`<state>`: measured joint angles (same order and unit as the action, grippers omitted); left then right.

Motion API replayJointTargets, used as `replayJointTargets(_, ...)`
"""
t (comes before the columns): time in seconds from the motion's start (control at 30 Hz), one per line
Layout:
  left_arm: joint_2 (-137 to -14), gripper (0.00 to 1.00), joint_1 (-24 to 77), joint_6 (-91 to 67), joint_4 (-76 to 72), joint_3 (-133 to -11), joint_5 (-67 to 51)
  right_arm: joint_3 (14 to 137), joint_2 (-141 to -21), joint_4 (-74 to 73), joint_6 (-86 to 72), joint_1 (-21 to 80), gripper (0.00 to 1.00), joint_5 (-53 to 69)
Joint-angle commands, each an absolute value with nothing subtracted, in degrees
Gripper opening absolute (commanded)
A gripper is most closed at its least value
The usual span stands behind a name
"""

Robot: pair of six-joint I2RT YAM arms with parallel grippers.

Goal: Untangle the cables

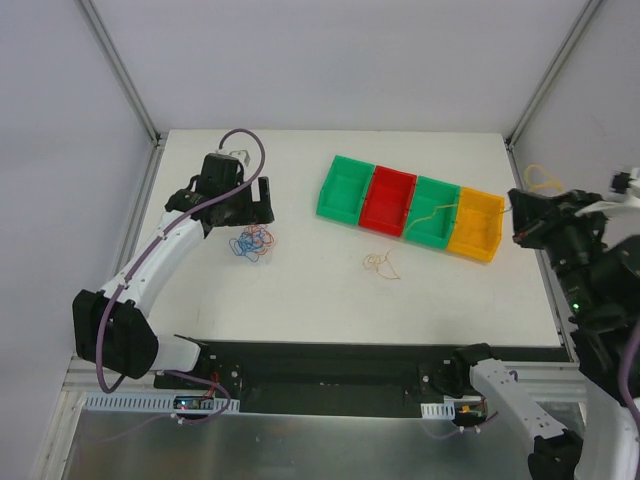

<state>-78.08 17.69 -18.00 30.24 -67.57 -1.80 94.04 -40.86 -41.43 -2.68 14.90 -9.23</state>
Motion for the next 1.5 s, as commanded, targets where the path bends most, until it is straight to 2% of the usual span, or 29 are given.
replayJointTargets(0.0,-74.5,0.91,18.8,-18.0,27.1,-66.1,-9.3,83.9,-43.5,-41.4,-5.9,14.9,0.0,3.0)
replayJointTargets(0.23,-74.5,0.91,19.3,-18.5,26.1,-66.0,-15.1,61.3,-44.8,-27.3,-11.6,16.9,0.01,23.3)
replayJointTargets(0.37,-74.7,0.91,19.4,-18.8,25.8,-65.9,-16.8,49.3,-45.9,-22.0,-15.0,27.2,0.0,13.8)
replayJointTargets(0.53,-75.0,0.91,19.4,-19.1,25.0,-65.5,-17.6,36.3,-48.9,-9.8,-22.5,31.9,0.01,9.3)
replayJointTargets(0.63,-75.6,0.91,19.4,-19.1,24.9,-65.3,-18.0,33.5,-55.0,-5.6,-22.8,32.3,0.01,8.3)
replayJointTargets(0.87,-76.5,0.91,19.4,-18.9,24.9,-65.2,-17.6,37.1,-68.2,-2.6,-20.1,33.4,0.02,10.0)
replayJointTargets(0.97,-76.6,0.91,19.4,-18.8,24.8,-65.1,-17.5,39.2,-71.8,-3.4,-18.2,34.1,0.1,10.4)
replayJointTargets(1.03,-76.9,0.91,19.4,-18.7,24.8,-65.2,-17.5,41.2,-73.5,-6.5,-16.6,34.8,0.2,9.6)
replayJointTargets(1.07,-76.9,0.91,19.4,-18.6,24.8,-65.1,-17.5,41.9,-73.7,-8.2,-15.8,35.2,0.26,8.2)
replayJointTargets(1.2,-77.1,0.91,19.4,-18.8,24.8,-65.3,-17.8,43.2,-73.6,-11.9,-13.8,37.2,0.59,4.7)
replayJointTargets(1.3,-77.2,0.91,19.4,-18.9,24.8,-65.2,-18.3,44.9,-75.2,-14.3,-11.4,38.9,0.74,3.0)
replayJointTargets(1.37,-77.4,0.91,19.4,-18.9,24.7,-65.2,-18.4,47.4,-77.1,-17.4,-9.3,40.9,0.8,0.4)
replayJointTargets(1.47,-77.4,0.91,19.4,-19.0,24.8,-65.2,-18.5,52.0,-80.9,-21.4,-5.7,43.7,0.82,-5.4)
